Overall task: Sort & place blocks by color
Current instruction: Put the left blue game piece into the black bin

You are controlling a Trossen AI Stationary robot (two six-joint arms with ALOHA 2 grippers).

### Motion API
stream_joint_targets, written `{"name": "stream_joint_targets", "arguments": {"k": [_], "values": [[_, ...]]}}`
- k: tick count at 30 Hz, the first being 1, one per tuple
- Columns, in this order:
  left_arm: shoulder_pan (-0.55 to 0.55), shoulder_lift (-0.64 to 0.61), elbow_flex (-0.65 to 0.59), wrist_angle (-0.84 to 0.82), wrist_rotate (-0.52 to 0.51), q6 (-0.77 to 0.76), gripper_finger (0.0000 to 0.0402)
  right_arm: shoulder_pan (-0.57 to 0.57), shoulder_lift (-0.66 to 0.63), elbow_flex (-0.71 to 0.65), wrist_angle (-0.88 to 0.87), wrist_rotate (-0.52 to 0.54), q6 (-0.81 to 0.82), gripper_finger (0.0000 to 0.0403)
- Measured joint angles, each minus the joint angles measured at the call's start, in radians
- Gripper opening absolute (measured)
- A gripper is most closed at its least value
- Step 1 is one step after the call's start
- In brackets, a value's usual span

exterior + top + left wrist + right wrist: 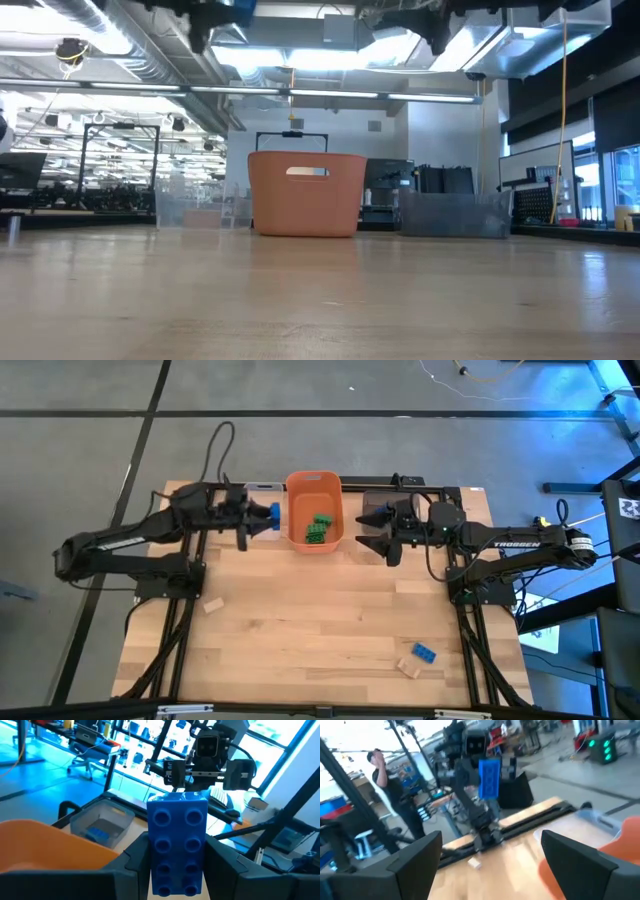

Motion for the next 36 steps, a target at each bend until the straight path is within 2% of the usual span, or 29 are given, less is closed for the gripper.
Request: {"name": "stream_joint_targets", "arguments": {"k": [5, 12, 18, 26, 36], "values": [[-0.021, 0.14, -0.001, 0.166, 0.0, -0.021, 0.0125, 0.0, 0.049, 0.0, 0.098, 0.014, -0.001, 0.0341], [-0.073, 0.36, -0.001, 0.477, 0.003, -0.062, 0.0125, 0.031, 0.203, 0.0, 0.207, -0.001, 0.006, 0.0341], [-0.129, 0.495, -0.001, 0.604, -0.036, -0.09, 0.0125, 0.064, 0.318, 0.0, 0.269, -0.022, 0.047, 0.0341], [-0.197, 0.552, -0.002, 0.674, -0.06, -0.121, 0.0125, 0.066, 0.387, 0.0, 0.345, 0.001, 0.064, 0.0334], [-0.228, 0.551, -0.002, 0.695, -0.084, -0.121, 0.0125, 0.076, 0.401, 0.029, 0.419, 0.006, 0.098, 0.0292]]}}
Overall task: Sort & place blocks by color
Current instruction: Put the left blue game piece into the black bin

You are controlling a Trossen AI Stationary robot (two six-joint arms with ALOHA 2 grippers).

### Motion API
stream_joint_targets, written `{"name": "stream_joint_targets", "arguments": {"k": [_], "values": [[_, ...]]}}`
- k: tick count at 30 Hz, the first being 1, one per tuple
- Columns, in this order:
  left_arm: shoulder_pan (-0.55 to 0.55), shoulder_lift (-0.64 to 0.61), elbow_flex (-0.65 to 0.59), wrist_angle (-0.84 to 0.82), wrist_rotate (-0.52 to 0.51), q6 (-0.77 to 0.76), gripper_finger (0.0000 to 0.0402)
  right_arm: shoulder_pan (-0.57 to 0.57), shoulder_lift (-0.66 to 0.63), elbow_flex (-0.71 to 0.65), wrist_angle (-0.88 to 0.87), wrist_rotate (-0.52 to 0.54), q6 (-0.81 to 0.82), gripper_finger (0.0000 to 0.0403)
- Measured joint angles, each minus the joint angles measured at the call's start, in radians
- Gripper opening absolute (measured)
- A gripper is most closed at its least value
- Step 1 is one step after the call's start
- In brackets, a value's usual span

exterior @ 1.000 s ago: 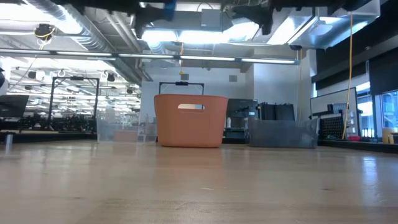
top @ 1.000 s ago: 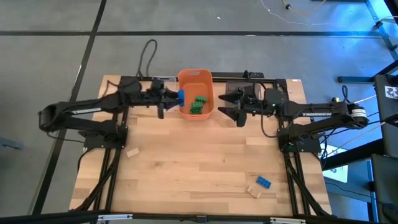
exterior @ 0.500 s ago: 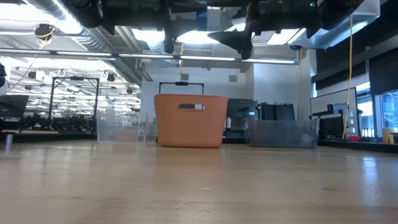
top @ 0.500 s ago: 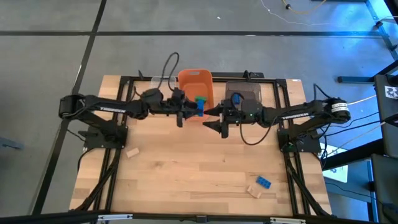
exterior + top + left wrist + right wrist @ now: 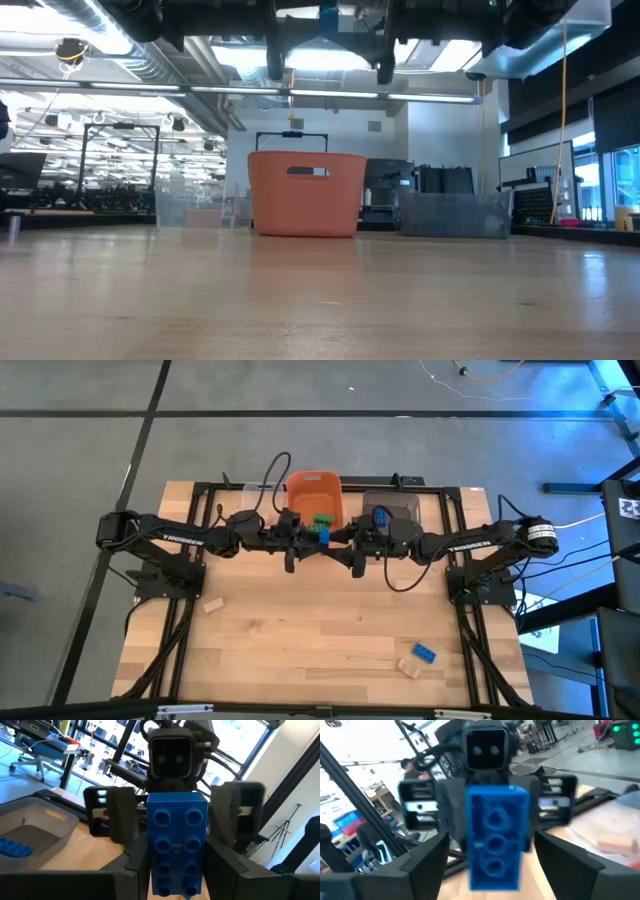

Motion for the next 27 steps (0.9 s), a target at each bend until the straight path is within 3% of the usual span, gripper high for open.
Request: {"name": "stream_joint_targets", "arguments": {"k": [9, 14, 20, 27], "values": [[-0.002, -0.006, -0.001, 0.007, 0.001, 0.011, 0.0125, 0.029, 0.055, 0.077, -0.043, 0.009, -0.018, 0.0234], [0.004, -0.009, -0.001, 0.004, 0.003, 0.021, 0.0125, 0.019, 0.034, 0.072, -0.071, -0.015, -0.028, 0.0246], [0.046, -0.028, 0.002, 0.005, 0.085, 0.015, 0.0125, 0.004, -0.029, 0.072, -0.191, -0.105, -0.053, 0.0262], [0.047, -0.028, 0.002, 0.005, 0.077, 0.009, 0.0125, 0.0, -0.042, 0.082, -0.234, -0.081, -0.068, 0.0264]]}}
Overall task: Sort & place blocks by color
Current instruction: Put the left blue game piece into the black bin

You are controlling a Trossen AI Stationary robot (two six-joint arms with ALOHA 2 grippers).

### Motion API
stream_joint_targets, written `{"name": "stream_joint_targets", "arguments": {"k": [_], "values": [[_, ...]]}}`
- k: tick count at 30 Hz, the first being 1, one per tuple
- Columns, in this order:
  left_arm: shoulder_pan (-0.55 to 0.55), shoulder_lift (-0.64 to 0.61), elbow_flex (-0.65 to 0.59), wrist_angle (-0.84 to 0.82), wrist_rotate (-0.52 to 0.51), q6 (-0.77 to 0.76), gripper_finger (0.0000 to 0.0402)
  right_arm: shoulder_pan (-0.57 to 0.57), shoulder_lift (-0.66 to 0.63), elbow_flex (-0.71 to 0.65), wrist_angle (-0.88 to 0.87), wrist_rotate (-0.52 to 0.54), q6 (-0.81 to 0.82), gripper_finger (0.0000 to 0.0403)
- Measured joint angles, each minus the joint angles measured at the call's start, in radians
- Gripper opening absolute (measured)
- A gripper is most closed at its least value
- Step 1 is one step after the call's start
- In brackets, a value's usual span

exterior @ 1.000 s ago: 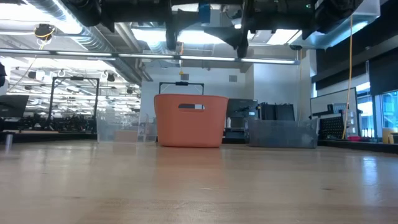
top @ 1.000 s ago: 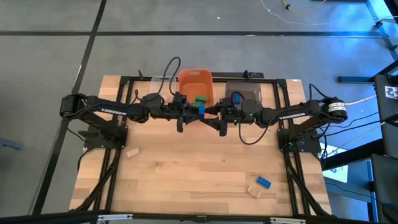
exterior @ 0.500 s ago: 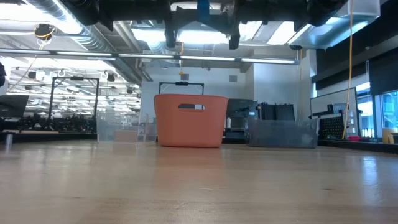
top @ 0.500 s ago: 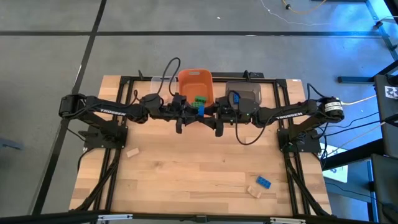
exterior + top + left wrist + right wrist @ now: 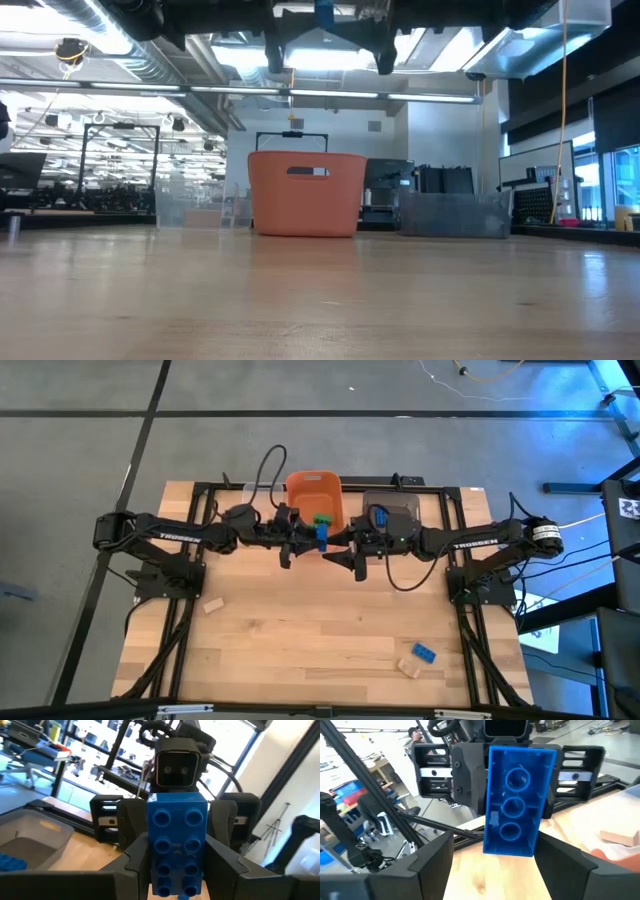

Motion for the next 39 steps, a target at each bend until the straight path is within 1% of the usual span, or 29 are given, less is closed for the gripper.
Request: {"name": "stream_joint_targets", "arguments": {"k": [3, 5, 9, 13, 16, 26, 27, 33, 35, 39], "values": [[-0.011, 0.001, 0.0, 0.0, -0.036, 0.005, 0.0125, 0.001, 0.011, 0.001, -0.005, 0.041, 0.005, 0.0264], [-0.018, 0.001, 0.0, 0.004, -0.051, 0.005, 0.0125, 0.003, 0.025, 0.002, 0.023, 0.06, 0.026, 0.0264], [-0.029, 0.006, -0.001, 0.002, -0.083, 0.007, 0.0125, 0.008, 0.045, 0.002, 0.084, 0.066, 0.051, 0.0265], [-0.03, 0.006, -0.001, 0.003, -0.092, 0.006, 0.0125, 0.015, 0.047, 0.002, 0.081, 0.071, 0.052, 0.0259], [-0.03, 0.006, -0.001, 0.004, -0.092, 0.006, 0.0125, 0.015, 0.048, 0.002, 0.081, 0.073, 0.051, 0.0238], [-0.031, 0.006, -0.002, 0.004, -0.089, 0.005, 0.0125, 0.014, 0.056, 0.002, 0.079, 0.089, 0.051, 0.0146], [-0.031, 0.006, -0.002, 0.004, -0.089, 0.005, 0.0125, 0.014, 0.056, 0.002, 0.082, 0.089, 0.05, 0.0141], [-0.022, 0.005, -0.002, 0.0, -0.072, -0.012, 0.0125, 0.014, 0.048, 0.002, 0.059, 0.088, 0.047, 0.0141], [-0.007, 0.006, -0.002, -0.004, -0.039, -0.011, 0.0145, 0.009, 0.036, 0.003, 0.032, 0.088, 0.027, 0.0141], [0.04, -0.012, -0.001, -0.026, 0.033, -0.053, 0.0207, -0.024, -0.03, 0.003, -0.07, 0.082, -0.03, 0.0141]]}}
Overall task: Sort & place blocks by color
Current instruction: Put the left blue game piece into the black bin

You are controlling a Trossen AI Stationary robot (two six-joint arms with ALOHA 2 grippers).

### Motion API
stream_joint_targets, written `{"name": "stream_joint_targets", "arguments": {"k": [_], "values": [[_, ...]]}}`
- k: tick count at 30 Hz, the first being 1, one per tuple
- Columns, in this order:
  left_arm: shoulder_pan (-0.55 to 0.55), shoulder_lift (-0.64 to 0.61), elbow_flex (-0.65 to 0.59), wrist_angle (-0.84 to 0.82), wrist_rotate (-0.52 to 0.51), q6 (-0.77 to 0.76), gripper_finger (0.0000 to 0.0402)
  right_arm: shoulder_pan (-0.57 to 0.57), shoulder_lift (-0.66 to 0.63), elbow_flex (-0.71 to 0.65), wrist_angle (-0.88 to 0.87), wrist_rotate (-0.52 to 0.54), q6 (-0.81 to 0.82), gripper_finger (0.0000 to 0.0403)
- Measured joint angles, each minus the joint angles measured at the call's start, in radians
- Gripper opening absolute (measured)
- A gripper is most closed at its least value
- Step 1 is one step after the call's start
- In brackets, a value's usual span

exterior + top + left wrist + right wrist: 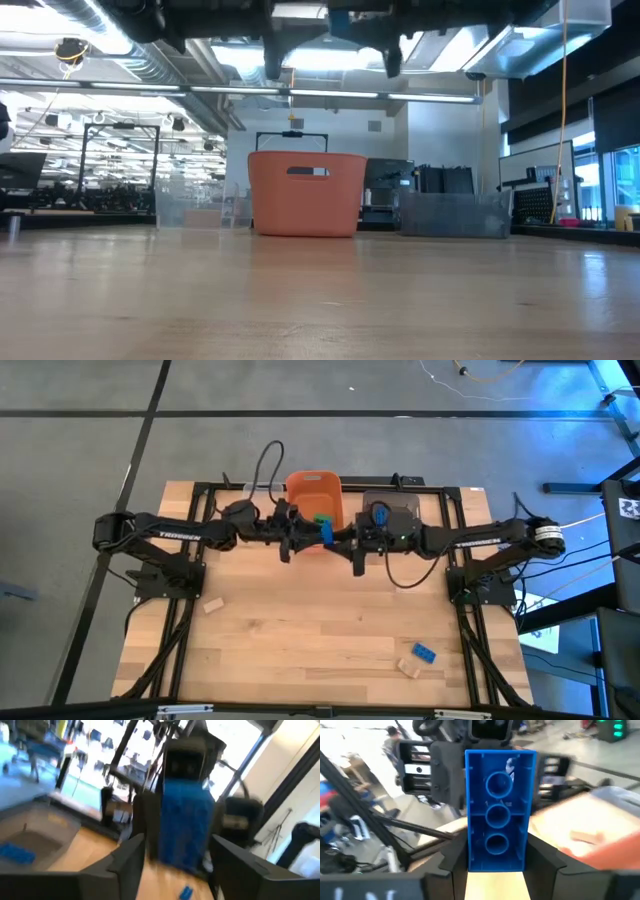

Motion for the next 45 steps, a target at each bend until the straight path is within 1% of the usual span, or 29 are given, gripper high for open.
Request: {"name": "stream_joint_targets", "arguments": {"k": [3, 6, 8, 11, 15, 19, 23, 26, 29, 32, 35, 40, 45], "values": [[0.042, -0.049, -0.002, -0.081, 0.063, -0.015, 0.0232, -0.024, -0.069, 0.0, -0.123, 0.004, -0.051, 0.0141], [0.079, -0.108, -0.001, -0.202, 0.079, 0.005, 0.0237, -0.042, -0.152, 0.0, -0.234, 0.008, -0.09, 0.0141], [0.103, -0.157, -0.002, -0.241, 0.077, 0.045, 0.0235, -0.048, -0.209, -0.002, -0.313, 0.029, -0.117, 0.0141], [0.137, -0.228, 0.0, -0.316, 0.066, 0.104, 0.0233, -0.049, -0.296, -0.045, -0.368, 0.081, -0.131, 0.0141], [0.158, -0.32, -0.006, -0.378, -0.002, 0.159, 0.0233, -0.049, -0.417, -0.148, -0.387, 0.152, -0.103, 0.0141], [0.159, -0.395, -0.091, -0.347, -0.093, 0.152, 0.0233, -0.05, -0.526, -0.272, -0.371, 0.215, -0.041, 0.0141], [0.144, -0.464, -0.243, -0.221, -0.159, 0.045, 0.0233, -0.073, -0.588, -0.351, -0.381, 0.285, 0.044, 0.0141], [0.13, -0.5, -0.33, -0.156, -0.2, -0.034, 0.0233, -0.127, -0.588, -0.358, -0.431, 0.311, 0.11, 0.0141], [0.114, -0.515, -0.366, -0.154, -0.235, -0.078, 0.0233, -0.196, -0.552, -0.337, -0.522, 0.31, 0.154, 0.0141], [0.103, -0.515, -0.367, -0.15, -0.256, -0.076, 0.0233, -0.275, -0.507, -0.315, -0.586, 0.305, 0.171, 0.0143], [0.101, -0.515, -0.362, -0.148, -0.259, -0.075, 0.0233, -0.35, -0.457, -0.312, -0.635, 0.302, 0.189, 0.0158], [0.101, -0.515, -0.361, -0.147, -0.262, -0.075, 0.0234, -0.467, -0.37, -0.312, -0.642, 0.258, 0.19, 0.016], [0.101, -0.515, -0.361, -0.147, -0.262, -0.076, 0.0234, -0.537, -0.295, -0.312, -0.616, 0.245, 0.187, 0.0155]]}}
